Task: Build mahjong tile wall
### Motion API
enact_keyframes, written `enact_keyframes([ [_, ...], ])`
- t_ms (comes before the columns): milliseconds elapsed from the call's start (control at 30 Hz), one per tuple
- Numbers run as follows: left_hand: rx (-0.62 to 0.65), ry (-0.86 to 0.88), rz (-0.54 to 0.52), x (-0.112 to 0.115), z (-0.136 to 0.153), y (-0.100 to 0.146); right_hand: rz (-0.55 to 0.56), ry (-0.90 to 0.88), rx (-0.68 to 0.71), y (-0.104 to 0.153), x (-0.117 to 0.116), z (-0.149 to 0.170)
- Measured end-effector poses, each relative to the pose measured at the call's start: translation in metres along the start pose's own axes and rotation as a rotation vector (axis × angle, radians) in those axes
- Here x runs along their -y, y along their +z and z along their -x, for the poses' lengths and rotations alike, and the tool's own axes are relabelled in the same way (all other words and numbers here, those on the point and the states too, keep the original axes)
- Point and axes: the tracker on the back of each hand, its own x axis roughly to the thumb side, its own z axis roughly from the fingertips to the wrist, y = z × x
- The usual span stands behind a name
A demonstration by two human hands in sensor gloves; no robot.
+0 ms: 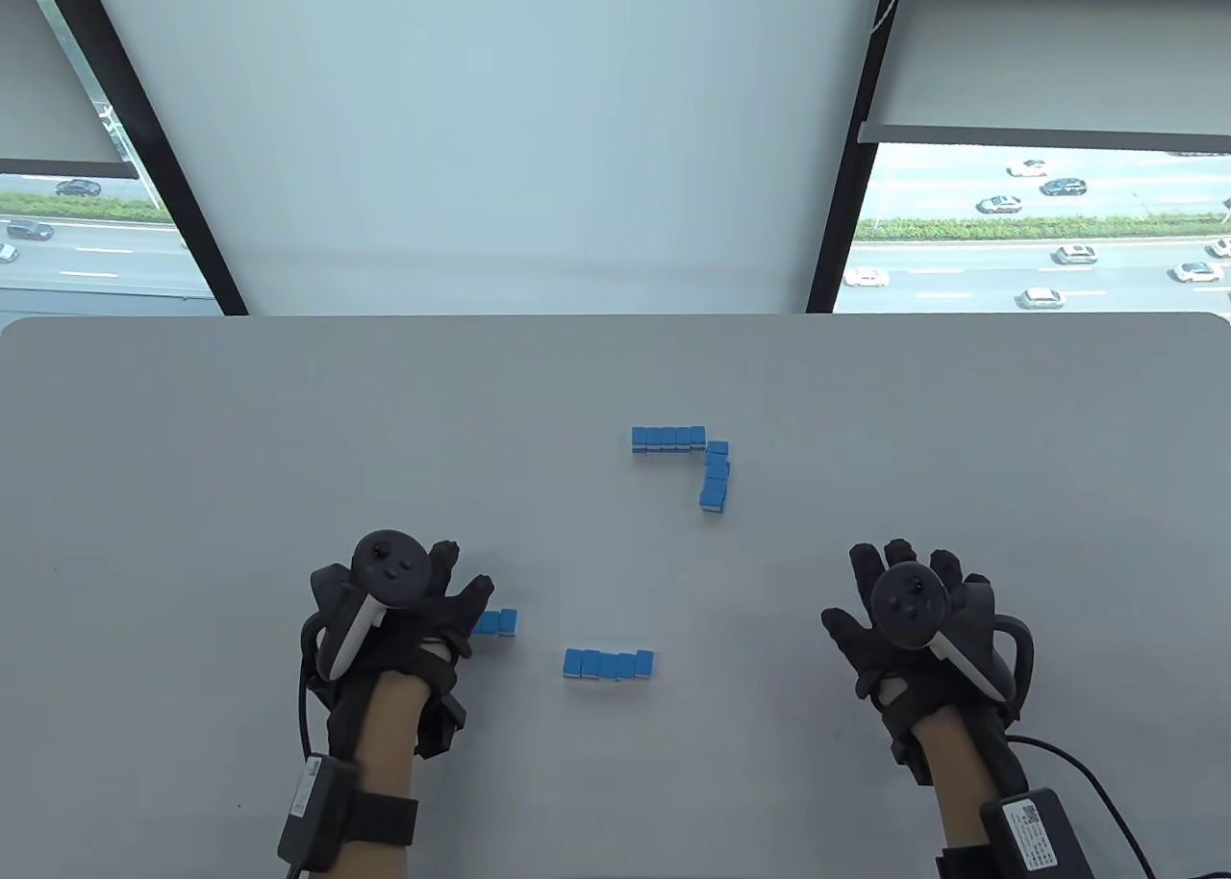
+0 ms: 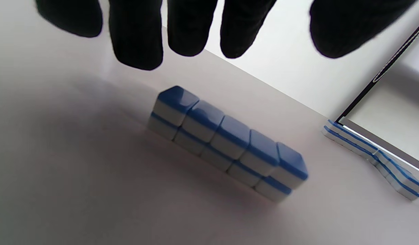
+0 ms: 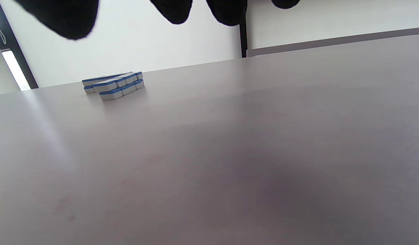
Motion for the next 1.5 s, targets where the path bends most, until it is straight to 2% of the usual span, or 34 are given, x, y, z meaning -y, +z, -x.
enact_keyframes([
  [167,-0.015,0.018,0.042,0.009,0.0,-0.004,-0.003,0.002,0.0,0.0,-0.001,-0.002],
  [333,-0.046,0.006,0.034,0.012,-0.006,-0.004,-0.004,0.002,-0.003,0.001,0.0,-0.002],
  [600,-0.125,-0.139,0.071,0.027,-0.026,-0.004,-0.012,0.012,-0.003,0.0,-0.002,-0.005],
  [900,-0.176,-0.263,0.034,0.041,-0.043,-0.002,-0.012,0.02,-0.008,0.001,-0.002,-0.006],
  [1500,-0.198,-0.32,0.056,0.047,-0.059,-0.01,-0.021,0.018,-0.017,0.0,-0.002,-0.005],
])
